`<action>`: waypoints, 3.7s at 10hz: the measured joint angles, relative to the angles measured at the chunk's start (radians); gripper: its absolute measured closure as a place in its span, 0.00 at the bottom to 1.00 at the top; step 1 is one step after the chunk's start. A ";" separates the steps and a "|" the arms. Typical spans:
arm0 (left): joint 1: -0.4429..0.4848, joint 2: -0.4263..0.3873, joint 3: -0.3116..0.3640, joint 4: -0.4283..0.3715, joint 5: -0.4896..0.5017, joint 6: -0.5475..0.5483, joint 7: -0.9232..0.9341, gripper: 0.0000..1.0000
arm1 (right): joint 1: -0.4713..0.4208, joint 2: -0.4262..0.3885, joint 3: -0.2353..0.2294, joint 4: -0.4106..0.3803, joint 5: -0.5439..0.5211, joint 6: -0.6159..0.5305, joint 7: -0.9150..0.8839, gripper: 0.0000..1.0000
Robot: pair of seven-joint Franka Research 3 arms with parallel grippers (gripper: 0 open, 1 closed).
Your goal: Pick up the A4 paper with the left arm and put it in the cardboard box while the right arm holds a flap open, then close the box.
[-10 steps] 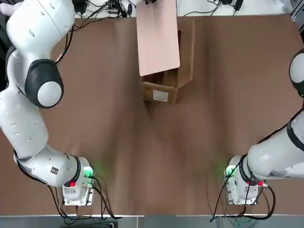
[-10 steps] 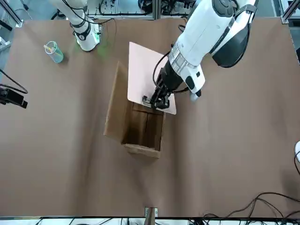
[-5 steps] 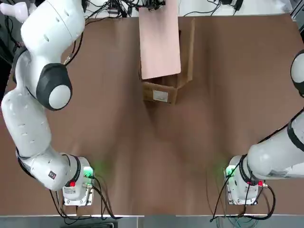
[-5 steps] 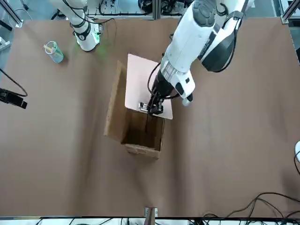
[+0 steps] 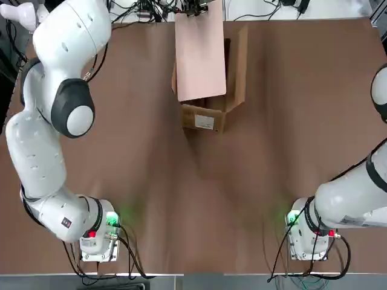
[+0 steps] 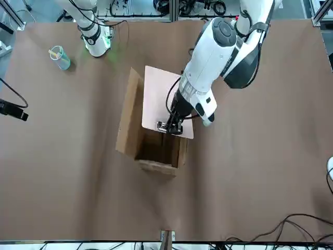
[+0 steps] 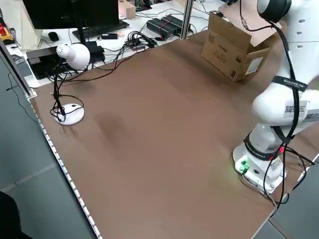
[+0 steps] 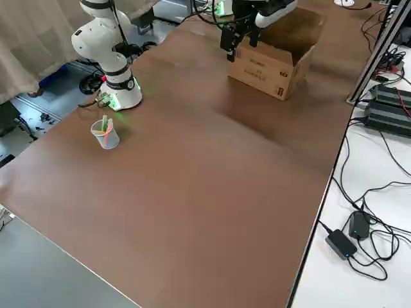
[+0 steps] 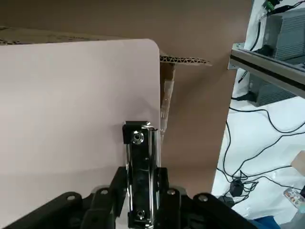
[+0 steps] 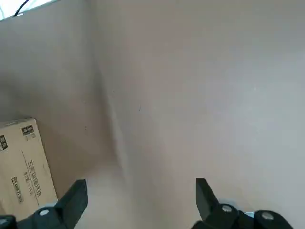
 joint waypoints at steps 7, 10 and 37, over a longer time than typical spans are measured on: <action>-0.055 0.049 0.047 0.000 0.000 0.017 0.018 0.69 | -0.011 0.000 0.000 -0.002 0.023 0.005 0.001 0.00; -0.065 0.068 0.073 0.000 0.000 0.029 0.023 0.69 | -0.011 0.000 0.000 -0.002 0.023 0.005 0.001 0.00; -0.198 0.101 0.223 0.023 0.000 0.052 0.029 0.69 | -0.024 0.000 0.000 -0.004 0.044 0.005 0.003 0.00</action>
